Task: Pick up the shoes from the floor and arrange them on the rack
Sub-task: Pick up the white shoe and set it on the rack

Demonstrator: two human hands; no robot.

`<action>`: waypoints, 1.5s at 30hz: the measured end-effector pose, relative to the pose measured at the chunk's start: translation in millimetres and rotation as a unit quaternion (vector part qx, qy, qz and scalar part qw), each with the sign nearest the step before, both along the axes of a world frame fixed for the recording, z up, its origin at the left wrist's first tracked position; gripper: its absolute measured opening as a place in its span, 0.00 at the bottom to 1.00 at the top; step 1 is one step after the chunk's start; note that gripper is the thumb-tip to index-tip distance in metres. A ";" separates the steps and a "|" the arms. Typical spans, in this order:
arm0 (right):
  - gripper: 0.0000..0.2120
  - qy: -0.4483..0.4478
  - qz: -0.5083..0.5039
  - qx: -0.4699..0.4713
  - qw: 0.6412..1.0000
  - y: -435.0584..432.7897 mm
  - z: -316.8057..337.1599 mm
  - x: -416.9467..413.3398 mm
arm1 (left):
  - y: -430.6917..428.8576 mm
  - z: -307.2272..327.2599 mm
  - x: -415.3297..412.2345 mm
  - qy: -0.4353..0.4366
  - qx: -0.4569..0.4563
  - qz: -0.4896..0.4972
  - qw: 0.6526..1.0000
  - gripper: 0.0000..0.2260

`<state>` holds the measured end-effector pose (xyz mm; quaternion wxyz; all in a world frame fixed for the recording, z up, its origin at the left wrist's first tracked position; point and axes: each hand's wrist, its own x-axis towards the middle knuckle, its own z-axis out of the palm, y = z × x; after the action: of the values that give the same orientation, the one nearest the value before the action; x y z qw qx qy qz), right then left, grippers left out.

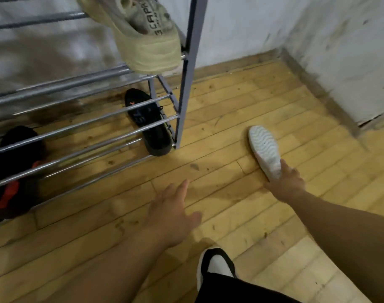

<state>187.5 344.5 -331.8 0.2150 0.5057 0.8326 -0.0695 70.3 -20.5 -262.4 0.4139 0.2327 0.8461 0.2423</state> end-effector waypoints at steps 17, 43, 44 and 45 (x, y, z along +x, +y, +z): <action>0.35 0.378 -0.268 -0.494 0.735 -163.8 85.9 13.8 | 39.9 23.1 38.9 -0.311 0.180 0.287 0.888 0.22; 0.20 0.406 0.051 -0.574 0.709 -212.9 272.9 -33.3 | -69.6 204.0 37.3 -0.040 0.303 0.280 0.910 0.14; 0.20 0.408 0.055 -0.577 0.705 -218.3 272.5 -38.5 | -73.0 203.6 35.1 -0.032 0.306 0.293 0.905 0.14; 0.19 0.409 0.057 -0.578 0.704 -223.2 271.0 -44.2 | -75.7 203.1 32.2 -0.023 0.304 0.304 0.903 0.14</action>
<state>143.3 121.2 -60.7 0.1072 0.1552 0.6626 -0.7249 102.5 -96.2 -59.3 0.2490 0.0728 0.7512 0.6070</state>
